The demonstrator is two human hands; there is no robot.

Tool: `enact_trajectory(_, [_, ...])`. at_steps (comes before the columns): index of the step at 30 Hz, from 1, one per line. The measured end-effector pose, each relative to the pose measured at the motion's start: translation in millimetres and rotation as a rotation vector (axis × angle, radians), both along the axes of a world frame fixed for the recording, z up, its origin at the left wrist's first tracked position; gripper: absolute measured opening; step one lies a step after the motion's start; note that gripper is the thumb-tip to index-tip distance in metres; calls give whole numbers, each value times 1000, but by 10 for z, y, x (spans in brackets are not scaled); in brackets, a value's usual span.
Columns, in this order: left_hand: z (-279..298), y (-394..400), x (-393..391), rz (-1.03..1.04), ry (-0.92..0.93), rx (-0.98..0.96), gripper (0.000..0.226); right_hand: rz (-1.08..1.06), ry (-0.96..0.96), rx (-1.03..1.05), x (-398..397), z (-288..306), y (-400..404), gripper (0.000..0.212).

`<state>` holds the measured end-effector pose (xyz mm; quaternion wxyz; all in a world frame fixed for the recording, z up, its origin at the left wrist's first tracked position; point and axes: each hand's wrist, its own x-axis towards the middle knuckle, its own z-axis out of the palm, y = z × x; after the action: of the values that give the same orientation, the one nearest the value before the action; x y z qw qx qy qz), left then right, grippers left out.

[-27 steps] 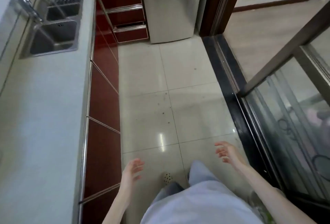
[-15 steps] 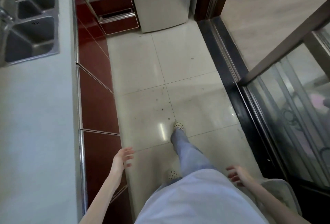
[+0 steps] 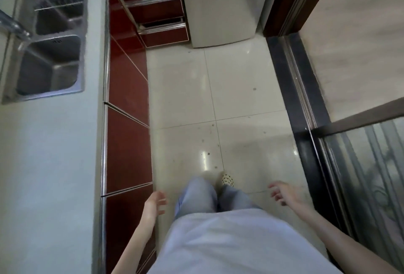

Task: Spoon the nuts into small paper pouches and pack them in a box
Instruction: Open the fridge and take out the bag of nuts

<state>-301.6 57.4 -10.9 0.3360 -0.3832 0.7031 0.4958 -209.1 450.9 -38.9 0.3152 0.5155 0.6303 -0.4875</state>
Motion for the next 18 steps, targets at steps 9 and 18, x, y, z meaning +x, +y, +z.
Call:
enact_trajectory(9, [-383,-43,-950,124,-175,51,30,22,174,10,-2053,225,225,25])
enact_trajectory(18, [-168,-32,-3389,-95,5,27,27,-75,59,10,-3199,130,90,28])
